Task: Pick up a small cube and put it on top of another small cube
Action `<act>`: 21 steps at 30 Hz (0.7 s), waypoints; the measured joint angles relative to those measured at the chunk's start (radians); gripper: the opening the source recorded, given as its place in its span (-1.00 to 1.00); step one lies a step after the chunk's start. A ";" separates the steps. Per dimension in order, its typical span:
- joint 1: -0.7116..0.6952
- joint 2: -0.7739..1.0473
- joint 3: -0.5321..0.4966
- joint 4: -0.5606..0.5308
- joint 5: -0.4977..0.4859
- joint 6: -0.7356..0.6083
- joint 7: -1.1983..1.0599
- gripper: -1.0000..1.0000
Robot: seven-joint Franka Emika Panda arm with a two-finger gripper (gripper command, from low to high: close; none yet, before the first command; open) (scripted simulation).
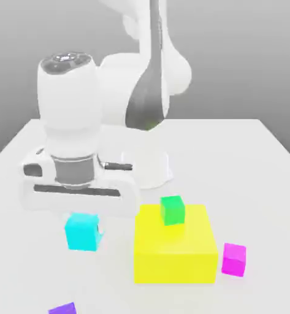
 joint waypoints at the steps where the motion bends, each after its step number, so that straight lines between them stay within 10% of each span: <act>1: 0.013 -0.036 0.009 -0.023 0.001 -0.013 -0.014 -1.00; 12: 0.233 -0.431 0.106 -0.279 0.069 -0.152 -0.206 -1.00; 18: 0.250 -0.290 0.123 -0.348 0.078 0.058 -0.222 -1.00; 19: 0.247 -0.268 0.127 -0.354 0.079 0.085 -0.222 1.00; 21: 0.247 -0.268 0.127 -0.354 0.079 0.085 -0.222 1.00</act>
